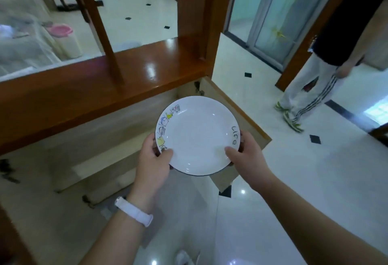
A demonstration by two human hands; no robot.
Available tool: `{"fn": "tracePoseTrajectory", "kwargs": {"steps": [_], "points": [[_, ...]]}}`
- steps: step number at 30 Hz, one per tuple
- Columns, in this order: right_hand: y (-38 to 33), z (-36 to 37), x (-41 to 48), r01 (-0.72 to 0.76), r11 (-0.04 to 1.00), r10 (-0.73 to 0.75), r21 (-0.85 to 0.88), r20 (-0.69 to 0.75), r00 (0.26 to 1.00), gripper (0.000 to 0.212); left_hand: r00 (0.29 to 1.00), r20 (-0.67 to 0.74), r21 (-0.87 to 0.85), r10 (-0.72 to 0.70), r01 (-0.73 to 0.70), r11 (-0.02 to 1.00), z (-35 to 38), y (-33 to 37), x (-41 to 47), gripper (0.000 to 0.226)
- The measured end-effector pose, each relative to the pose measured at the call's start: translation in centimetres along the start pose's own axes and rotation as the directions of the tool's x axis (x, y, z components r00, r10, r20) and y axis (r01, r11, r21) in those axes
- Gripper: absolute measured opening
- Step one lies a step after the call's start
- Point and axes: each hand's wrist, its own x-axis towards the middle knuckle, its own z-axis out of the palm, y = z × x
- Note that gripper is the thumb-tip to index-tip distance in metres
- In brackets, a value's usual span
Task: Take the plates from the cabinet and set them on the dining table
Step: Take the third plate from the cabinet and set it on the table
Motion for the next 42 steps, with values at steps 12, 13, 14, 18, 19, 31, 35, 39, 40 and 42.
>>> {"fn": "tracePoseTrajectory", "kwargs": {"steps": [12,13,14,18,19,31,35,39,40,42], "points": [[2.2,-15.3,-10.5,0.012,0.997,0.018,0.079,-0.361,0.932,0.046,0.926,0.372,0.038,0.07,-0.09,0.995,14.9,0.8,-7.3,0.049],[2.8,-16.6,-11.6,0.008,0.997,0.025,0.081,-0.388,0.921,0.047,0.917,0.394,0.041,0.07,-0.093,0.995,16.2,0.5,-8.4,0.049],[3.3,-17.8,-12.9,0.002,0.997,0.032,0.083,-0.411,0.911,0.047,0.909,0.411,0.048,0.063,-0.091,0.995,17.4,0.1,-9.5,0.048],[5.8,-22.5,-18.3,-0.016,0.991,0.078,0.129,-0.49,0.868,0.044,0.869,0.493,0.067,0.035,-0.078,0.995,21.8,-1.4,-14.4,0.044],[6.5,-23.5,-19.6,-0.016,0.99,0.085,0.137,-0.509,0.856,0.044,0.858,0.514,0.078,0.026,-0.077,0.994,22.8,-1.8,-15.6,0.044],[11.7,-34.9,-33.2,0.017,0.982,0.127,0.19,-0.716,0.686,0.046,0.705,0.709,0.095,-0.012,-0.079,0.992,34.7,-4.2,-28.9,0.045],[13.4,-37.7,-36.9,0.038,0.98,0.132,0.197,-0.776,0.617,0.046,0.637,0.77,0.097,-0.029,-0.071,0.993,38.0,-5.2,-32.5,0.046],[14.4,-39.9,-40.3,0.045,0.975,0.157,0.216,-0.821,0.55,0.044,0.574,0.817,0.124,-0.055,-0.082,0.989,41.0,-5.9,-35.6,0.046],[14.6,-40.3,-40.8,0.05,0.975,0.158,0.218,-0.828,0.537,0.044,0.562,0.825,0.128,-0.06,-0.083,0.988,41.6,-6.0,-36.1,0.046],[14.8,-41.2,-41.9,0.066,0.973,0.158,0.22,-0.85,0.503,0.043,0.524,0.849,0.132,-0.071,-0.08,0.988,43.1,-6.2,-37.0,0.046]]}}
